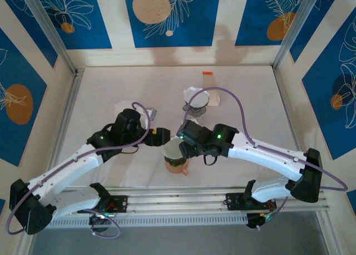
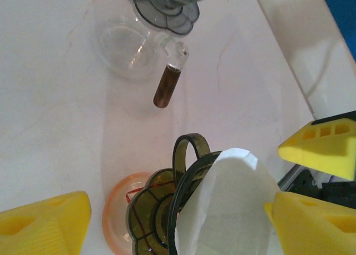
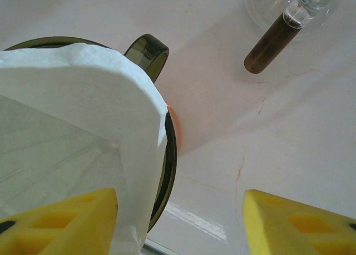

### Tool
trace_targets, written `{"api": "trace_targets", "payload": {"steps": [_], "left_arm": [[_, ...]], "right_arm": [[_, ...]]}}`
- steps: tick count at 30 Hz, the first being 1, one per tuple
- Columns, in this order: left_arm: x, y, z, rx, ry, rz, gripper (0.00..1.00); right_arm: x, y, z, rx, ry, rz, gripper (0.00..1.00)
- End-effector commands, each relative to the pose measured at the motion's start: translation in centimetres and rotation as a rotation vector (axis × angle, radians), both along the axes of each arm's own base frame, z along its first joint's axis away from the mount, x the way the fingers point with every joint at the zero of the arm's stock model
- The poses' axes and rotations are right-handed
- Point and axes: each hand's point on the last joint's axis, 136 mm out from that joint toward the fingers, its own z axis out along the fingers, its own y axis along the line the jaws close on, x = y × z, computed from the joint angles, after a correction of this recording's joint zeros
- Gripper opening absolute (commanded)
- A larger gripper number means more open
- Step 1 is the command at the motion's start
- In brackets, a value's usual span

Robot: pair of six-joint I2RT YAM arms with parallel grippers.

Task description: Place the coffee filter in the dripper

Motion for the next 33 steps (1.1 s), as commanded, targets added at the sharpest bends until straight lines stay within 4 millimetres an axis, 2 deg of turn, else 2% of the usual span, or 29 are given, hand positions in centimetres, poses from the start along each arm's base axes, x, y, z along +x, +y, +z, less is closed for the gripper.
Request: {"api": "trace_targets", "payload": {"steps": [1, 11, 17, 21, 26, 30, 33], "left_arm": [[-1.0, -0.4, -1.1, 0.027, 0.035, -0.089, 0.83], [-0.5, -0.6, -2.8, 0.039, 0.073, -0.064, 0.71], [-0.5, -0.3, -3.5, 0.052, 0.084, -0.050, 0.70], [-0.3, 0.1, -4.0, 0.059, 0.096, -0.021, 0.64], [-0.2, -0.1, -3.1, 0.032, 0.084, -0.017, 0.70], [-0.2, -0.2, -1.1, -0.021, 0.049, -0.012, 0.84], [-0.2, 0.2, 0.3, -0.052, 0.017, 0.007, 0.87]], "right_arm": [[-0.2, 0.0, 1.0, 0.037, -0.004, -0.013, 0.62], [-0.5, -0.6, 0.5, 0.031, 0.004, -0.028, 0.62], [-0.6, -1.3, 0.0, 0.015, 0.017, -0.048, 0.61], [-0.6, -1.3, 0.0, 0.019, 0.016, -0.049, 0.60], [-0.4, -1.2, 0.6, 0.030, 0.003, -0.045, 0.61], [-0.3, -0.9, 1.8, 0.065, -0.035, -0.027, 0.64], [0.0, -0.8, 2.9, 0.100, -0.073, -0.023, 0.65]]}}
